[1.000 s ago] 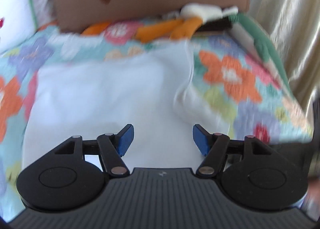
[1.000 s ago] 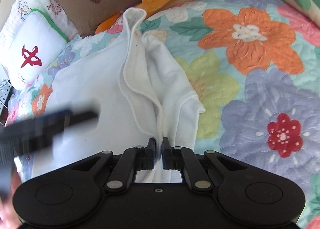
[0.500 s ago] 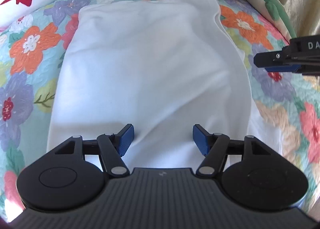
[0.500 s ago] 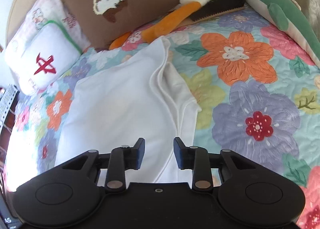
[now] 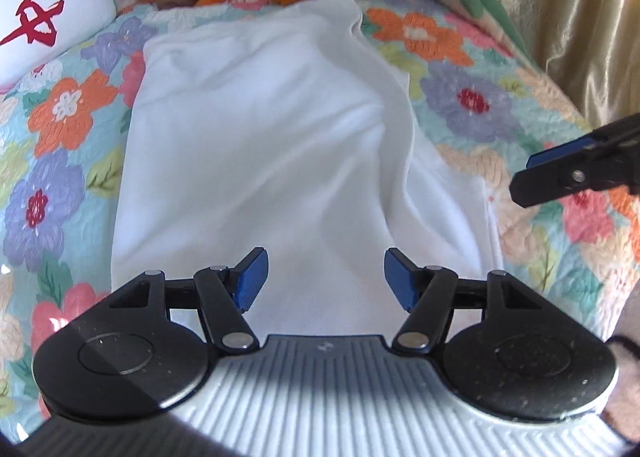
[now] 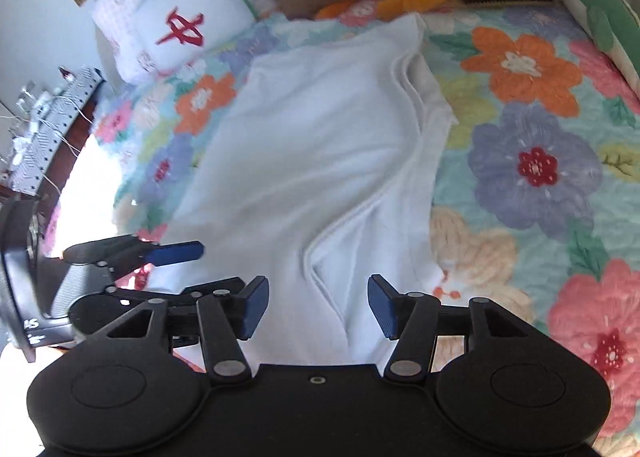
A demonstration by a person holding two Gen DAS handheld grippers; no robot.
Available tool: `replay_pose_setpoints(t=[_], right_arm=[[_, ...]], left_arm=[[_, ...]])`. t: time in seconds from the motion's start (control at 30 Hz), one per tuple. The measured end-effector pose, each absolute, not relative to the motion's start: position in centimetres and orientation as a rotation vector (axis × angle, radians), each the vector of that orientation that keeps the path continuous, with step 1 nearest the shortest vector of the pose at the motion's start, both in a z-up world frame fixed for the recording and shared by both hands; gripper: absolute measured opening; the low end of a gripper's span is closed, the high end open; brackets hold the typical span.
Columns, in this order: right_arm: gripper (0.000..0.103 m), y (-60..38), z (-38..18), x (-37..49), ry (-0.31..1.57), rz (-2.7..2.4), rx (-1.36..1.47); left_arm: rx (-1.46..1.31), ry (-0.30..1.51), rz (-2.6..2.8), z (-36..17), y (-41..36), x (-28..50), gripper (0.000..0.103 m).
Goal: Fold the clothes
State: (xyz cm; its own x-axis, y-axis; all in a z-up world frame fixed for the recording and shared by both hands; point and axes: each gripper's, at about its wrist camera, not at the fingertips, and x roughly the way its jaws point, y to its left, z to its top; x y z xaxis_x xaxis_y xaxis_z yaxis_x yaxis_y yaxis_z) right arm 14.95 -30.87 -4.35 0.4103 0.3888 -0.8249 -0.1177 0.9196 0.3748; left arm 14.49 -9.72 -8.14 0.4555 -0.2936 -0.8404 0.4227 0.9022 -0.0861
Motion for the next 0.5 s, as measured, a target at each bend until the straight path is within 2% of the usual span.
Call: replay_pose_setpoints(t=[0.13, 0.3, 0.37, 0.43, 0.5], right_arm=[[0.060, -30.7, -8.8, 15.9, 1.254, 0.355, 0.331], [0.060, -29.3, -11.2, 16.6, 1.344, 0.330, 0.213], [0.051, -29.0, -12.2, 16.8, 1.390, 0.339, 0.201], [0.019, -28.3, -12.5, 16.6, 1.407, 0.378, 0.179], [0.008, -27.9, -12.2, 16.3, 1.402, 0.403, 0.153]], left_arm=[[0.081, 1.070, -0.450, -10.6, -8.7, 13.8, 0.063], [0.055, 1.049, -0.430, -10.6, -6.7, 13.3, 0.062], [0.059, 1.045, -0.411, -10.3, -6.3, 13.4, 0.062], [0.056, 1.035, -0.393, -10.1, -5.7, 13.6, 0.062], [0.045, 1.031, -0.385, -10.0, -5.1, 13.7, 0.062]])
